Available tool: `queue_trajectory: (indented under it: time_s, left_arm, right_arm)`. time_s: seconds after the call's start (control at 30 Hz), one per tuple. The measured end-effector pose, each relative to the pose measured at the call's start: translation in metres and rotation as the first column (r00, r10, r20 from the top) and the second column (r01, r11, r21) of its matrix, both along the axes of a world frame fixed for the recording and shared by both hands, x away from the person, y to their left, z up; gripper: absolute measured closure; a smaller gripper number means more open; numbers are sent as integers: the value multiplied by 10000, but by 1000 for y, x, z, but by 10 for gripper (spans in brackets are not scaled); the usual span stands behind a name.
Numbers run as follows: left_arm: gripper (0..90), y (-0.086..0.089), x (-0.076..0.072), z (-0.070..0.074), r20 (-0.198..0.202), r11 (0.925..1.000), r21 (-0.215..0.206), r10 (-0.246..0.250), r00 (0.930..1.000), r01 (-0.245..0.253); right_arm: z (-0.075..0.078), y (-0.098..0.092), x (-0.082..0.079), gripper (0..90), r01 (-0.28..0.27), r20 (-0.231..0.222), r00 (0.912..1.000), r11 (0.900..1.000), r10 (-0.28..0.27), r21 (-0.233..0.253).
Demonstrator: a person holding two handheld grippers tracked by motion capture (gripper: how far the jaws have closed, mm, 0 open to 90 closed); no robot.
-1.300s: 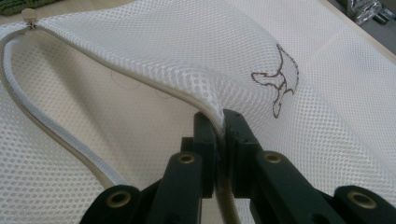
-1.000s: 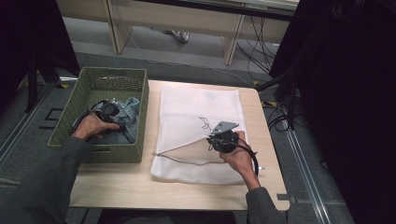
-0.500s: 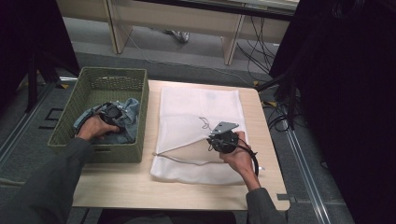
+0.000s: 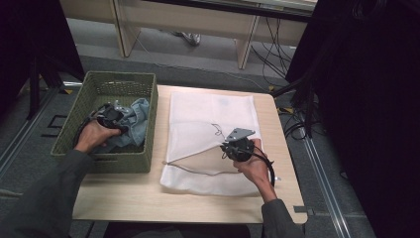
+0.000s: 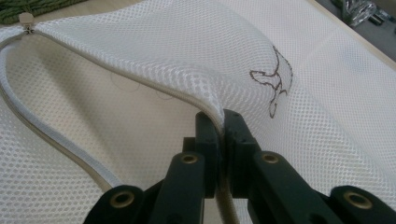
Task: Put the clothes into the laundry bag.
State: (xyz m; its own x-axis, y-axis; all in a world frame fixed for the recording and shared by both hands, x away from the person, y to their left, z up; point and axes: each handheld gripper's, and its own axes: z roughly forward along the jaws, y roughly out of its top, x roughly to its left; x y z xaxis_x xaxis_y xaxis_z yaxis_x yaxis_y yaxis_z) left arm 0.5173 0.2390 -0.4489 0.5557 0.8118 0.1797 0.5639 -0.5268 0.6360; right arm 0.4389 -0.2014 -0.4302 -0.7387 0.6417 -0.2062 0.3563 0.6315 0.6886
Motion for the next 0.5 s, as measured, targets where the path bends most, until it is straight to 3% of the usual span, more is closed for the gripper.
queue_trajectory:
  time_s: [0.03,0.07,0.1,0.13,0.23,0.3,0.4,0.5]
  left_arm:
    - [629,4,-3,8,60,9988,-461,141,9999,-139]
    - [631,4,-3,8,60,9988,-461,141,9999,-139]
    - [631,7,-4,13,79,9967,-797,183,9998,-177]
    - [633,12,-9,25,318,9931,-1165,148,9994,-110]
    - [633,17,-14,42,818,9913,-1314,135,9966,-27]
    - [636,19,-20,52,1076,9833,-1817,281,9938,-82]
    - [637,22,-29,69,1302,9825,-1859,150,9914,96]
    - [637,25,-40,87,1530,9712,-2374,170,9881,200]
  right_arm:
    - [1,0,-1,865,31,-48,10000,10000,-31,-25]
    - [1,0,-1,865,31,-48,10000,10000,-31,-25]
    - [2,0,0,866,-79,41,10000,9999,79,-67]
    - [3,0,-1,866,80,-13,10000,10000,-80,30]
    - [4,-1,-1,866,75,-31,10000,10000,-75,39]
    - [5,-1,0,866,-12,109,9999,10000,12,13]
    - [6,-2,-1,866,107,79,9999,9999,-107,45]
    - [7,-2,-1,866,84,14,10000,9999,-84,63]
